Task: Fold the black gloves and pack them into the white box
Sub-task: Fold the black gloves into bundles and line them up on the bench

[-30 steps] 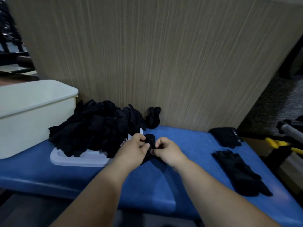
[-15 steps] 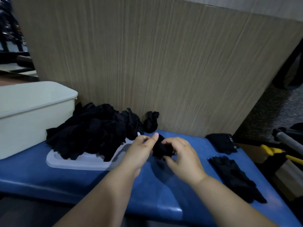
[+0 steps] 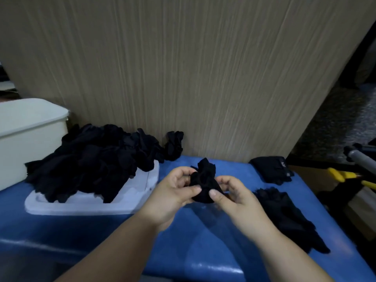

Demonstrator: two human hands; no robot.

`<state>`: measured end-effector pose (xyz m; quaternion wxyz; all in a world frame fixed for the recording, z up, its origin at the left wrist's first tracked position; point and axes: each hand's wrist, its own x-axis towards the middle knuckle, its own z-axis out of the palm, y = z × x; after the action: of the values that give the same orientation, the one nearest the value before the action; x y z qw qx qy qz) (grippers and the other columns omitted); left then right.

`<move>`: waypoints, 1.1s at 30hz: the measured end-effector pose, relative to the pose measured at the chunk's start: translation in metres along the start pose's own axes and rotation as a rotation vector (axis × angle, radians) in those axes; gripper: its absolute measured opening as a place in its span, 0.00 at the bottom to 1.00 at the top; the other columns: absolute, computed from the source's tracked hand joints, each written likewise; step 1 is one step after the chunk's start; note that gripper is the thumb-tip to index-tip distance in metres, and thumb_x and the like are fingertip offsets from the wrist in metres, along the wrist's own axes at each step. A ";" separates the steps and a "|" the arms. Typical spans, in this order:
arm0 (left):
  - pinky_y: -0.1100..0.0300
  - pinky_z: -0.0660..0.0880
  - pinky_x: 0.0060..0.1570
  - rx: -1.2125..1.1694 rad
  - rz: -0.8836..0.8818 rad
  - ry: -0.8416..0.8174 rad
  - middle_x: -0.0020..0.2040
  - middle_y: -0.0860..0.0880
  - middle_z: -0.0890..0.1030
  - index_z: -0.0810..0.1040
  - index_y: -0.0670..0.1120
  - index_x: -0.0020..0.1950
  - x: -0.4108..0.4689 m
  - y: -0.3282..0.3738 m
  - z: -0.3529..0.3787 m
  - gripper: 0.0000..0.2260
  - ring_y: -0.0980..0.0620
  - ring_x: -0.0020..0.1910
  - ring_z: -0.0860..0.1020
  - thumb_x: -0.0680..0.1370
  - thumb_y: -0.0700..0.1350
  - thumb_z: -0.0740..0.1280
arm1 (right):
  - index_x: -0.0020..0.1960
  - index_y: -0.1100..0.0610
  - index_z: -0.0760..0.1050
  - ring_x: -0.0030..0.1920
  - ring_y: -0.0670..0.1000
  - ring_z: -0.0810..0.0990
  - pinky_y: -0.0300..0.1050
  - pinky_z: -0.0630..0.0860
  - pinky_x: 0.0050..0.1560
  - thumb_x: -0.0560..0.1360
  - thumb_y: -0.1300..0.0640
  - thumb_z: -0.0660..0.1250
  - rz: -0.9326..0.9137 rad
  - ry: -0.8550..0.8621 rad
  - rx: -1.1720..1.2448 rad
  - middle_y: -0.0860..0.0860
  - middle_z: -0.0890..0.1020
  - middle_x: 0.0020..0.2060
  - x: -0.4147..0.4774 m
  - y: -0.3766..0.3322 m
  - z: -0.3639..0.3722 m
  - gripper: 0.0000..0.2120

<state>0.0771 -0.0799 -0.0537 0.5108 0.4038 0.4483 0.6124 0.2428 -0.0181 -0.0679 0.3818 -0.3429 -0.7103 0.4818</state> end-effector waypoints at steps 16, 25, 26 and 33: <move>0.51 0.77 0.54 0.453 0.150 0.033 0.45 0.49 0.81 0.79 0.52 0.42 0.006 -0.017 0.007 0.06 0.49 0.49 0.80 0.68 0.43 0.71 | 0.35 0.52 0.69 0.32 0.46 0.70 0.44 0.68 0.35 0.60 0.51 0.75 0.004 0.006 -0.015 0.47 0.73 0.29 0.007 0.003 -0.031 0.15; 0.48 0.77 0.44 0.566 0.172 0.084 0.39 0.54 0.80 0.78 0.54 0.40 0.002 -0.004 0.018 0.06 0.47 0.38 0.75 0.66 0.47 0.73 | 0.40 0.50 0.78 0.39 0.52 0.73 0.53 0.71 0.44 0.59 0.46 0.75 -0.005 -0.093 0.132 0.55 0.76 0.36 0.009 -0.003 -0.029 0.13; 0.49 0.76 0.44 0.575 0.185 0.101 0.38 0.53 0.79 0.77 0.53 0.39 0.003 0.000 0.021 0.06 0.47 0.38 0.76 0.65 0.49 0.72 | 0.41 0.50 0.78 0.40 0.53 0.73 0.53 0.71 0.46 0.60 0.47 0.75 -0.010 -0.109 0.163 0.57 0.76 0.38 0.009 -0.006 -0.030 0.13; 0.46 0.73 0.37 0.686 0.173 0.213 0.32 0.48 0.74 0.70 0.47 0.37 0.006 0.017 0.035 0.10 0.50 0.33 0.71 0.75 0.46 0.69 | 0.53 0.54 0.78 0.39 0.42 0.76 0.35 0.73 0.41 0.67 0.68 0.72 -0.093 -0.232 0.237 0.47 0.81 0.41 0.002 -0.023 -0.043 0.18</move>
<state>0.1050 -0.0704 -0.0278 0.2427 0.5219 0.6425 0.5059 0.2765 -0.0049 -0.0349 0.3568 -0.2044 -0.7029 0.5803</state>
